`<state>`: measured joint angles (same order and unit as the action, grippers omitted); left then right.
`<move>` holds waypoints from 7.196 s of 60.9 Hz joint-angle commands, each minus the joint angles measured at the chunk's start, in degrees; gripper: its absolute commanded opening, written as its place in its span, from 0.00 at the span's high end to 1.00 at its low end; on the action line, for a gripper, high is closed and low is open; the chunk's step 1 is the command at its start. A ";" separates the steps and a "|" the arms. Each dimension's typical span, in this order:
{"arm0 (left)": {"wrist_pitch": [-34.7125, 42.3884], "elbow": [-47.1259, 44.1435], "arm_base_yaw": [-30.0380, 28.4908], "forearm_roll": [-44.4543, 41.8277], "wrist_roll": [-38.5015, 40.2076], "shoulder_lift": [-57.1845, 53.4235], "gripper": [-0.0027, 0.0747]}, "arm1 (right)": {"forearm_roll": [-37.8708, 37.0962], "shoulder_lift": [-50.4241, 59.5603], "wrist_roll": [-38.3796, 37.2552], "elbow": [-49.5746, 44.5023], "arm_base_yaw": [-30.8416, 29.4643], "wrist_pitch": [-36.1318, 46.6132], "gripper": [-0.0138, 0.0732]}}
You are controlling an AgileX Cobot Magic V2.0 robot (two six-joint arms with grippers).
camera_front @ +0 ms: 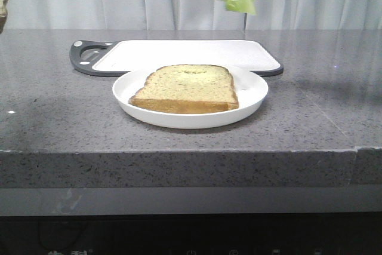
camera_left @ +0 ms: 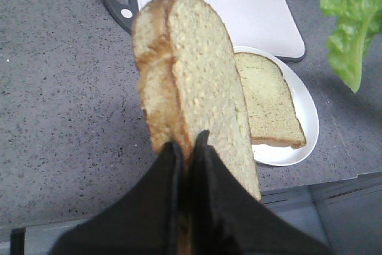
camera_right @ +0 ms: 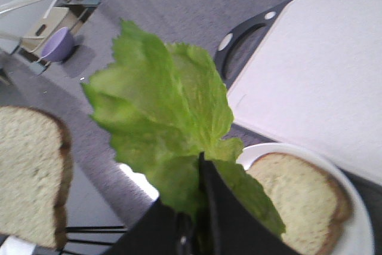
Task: Left arm grabs bread, right arm adds lettuce
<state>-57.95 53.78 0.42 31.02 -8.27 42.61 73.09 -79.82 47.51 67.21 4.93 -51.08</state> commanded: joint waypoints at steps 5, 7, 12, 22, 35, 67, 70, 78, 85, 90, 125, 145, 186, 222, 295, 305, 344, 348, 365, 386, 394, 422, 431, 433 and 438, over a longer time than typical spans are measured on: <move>3.20 1.37 -0.20 2.14 -0.11 -0.17 0.99 | 9.30 3.17 4.35 -4.05 1.42 -6.76 0.97; 3.20 1.37 -0.20 2.14 -0.11 -0.17 0.99 | 9.73 3.17 4.86 -5.18 2.25 -7.46 0.97; 3.20 1.37 -0.20 2.14 -0.11 -0.17 0.99 | 10.10 3.11 5.59 -7.52 4.65 -7.04 0.97; 3.20 1.37 -0.20 2.14 -0.11 -0.17 0.99 | 12.17 0.67 5.85 -9.61 7.59 -5.99 0.97; 3.20 1.37 -0.20 2.14 -0.11 -0.17 0.99 | 19.39 -5.01 5.85 -9.62 7.69 -6.11 0.97; 3.20 1.37 -0.20 2.14 -0.11 -0.17 0.99 | 14.92 -12.72 5.85 -9.62 7.69 3.93 0.66; 3.20 1.37 -0.20 2.14 -0.11 -0.17 0.99 | 14.17 -12.72 5.85 -9.62 7.69 5.09 0.57; 3.20 1.37 -0.20 2.14 -0.11 -0.17 0.99 | 10.94 -12.64 5.85 -9.56 7.69 8.55 0.41; 3.20 1.37 -0.20 2.14 -0.11 -0.17 0.99 | 6.73 -11.73 5.64 -9.14 7.69 9.88 0.39; 3.20 1.37 -0.20 2.14 -0.11 -0.17 0.99 | 3.13 -10.16 3.76 -8.34 7.69 11.07 0.39; 3.20 1.37 -0.20 2.14 -0.11 -0.17 0.99 | -48.69 7.38 -30.67 -2.08 7.69 6.68 0.40; 3.75 1.37 -0.20 2.01 -0.11 -0.17 0.99 | -52.38 23.48 -35.13 -10.05 7.69 4.43 0.40; 12.32 1.37 -0.20 8.44 -1.79 0.60 0.99 | -53.42 37.90 -35.06 -19.12 7.69 0.71 0.40; 7.54 8.01 17.08 41.95 -26.82 32.08 0.99 | -53.42 37.90 -35.06 -19.12 7.69 0.60 0.40; 7.32 16.57 14.79 30.78 -24.91 47.11 0.37 | -53.42 37.90 -35.06 -19.12 7.69 0.36 0.40; 4.35 18.13 11.38 21.28 -20.47 41.82 0.37 | -53.42 37.90 -35.06 -19.12 7.69 0.36 0.40; 0.95 4.26 15.00 -25.19 12.06 10.20 0.37 | -53.42 37.90 -35.06 -19.12 7.69 0.36 0.40; 1.85 1.23 15.00 -25.82 12.51 6.97 0.37 | -53.42 37.90 -35.06 -19.12 7.69 0.36 0.40; 9.19 -10.35 15.00 -25.63 12.61 -6.02 0.37 | -53.32 37.90 -35.06 -19.12 7.69 0.36 0.40; 11.43 -16.49 15.00 -25.49 12.61 -10.38 0.45 | -53.37 37.90 -35.06 -19.12 7.69 0.42 0.40; 11.51 -16.83 15.00 -25.07 12.61 -10.38 0.67 | -53.37 37.90 -35.06 -19.12 7.69 0.36 0.53; 12.26 -16.83 15.00 -24.81 12.61 -10.38 0.99 | -53.37 37.90 -35.06 -19.12 7.69 0.00 0.98; 12.26 -16.83 15.00 -24.81 12.61 -10.38 0.99 | -53.37 37.90 -35.06 -19.12 7.69 0.00 0.98; 12.26 -16.83 15.00 -24.81 12.61 -10.38 0.99 | -53.37 37.90 -35.06 -19.12 7.69 0.00 0.98; 12.55 -17.01 15.00 -24.81 12.61 -10.82 0.99 | -53.37 37.90 -35.06 -19.12 7.69 0.00 0.98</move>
<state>-49.29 35.51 14.92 5.44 3.88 32.13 18.92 -42.07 12.32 46.62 12.72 -53.70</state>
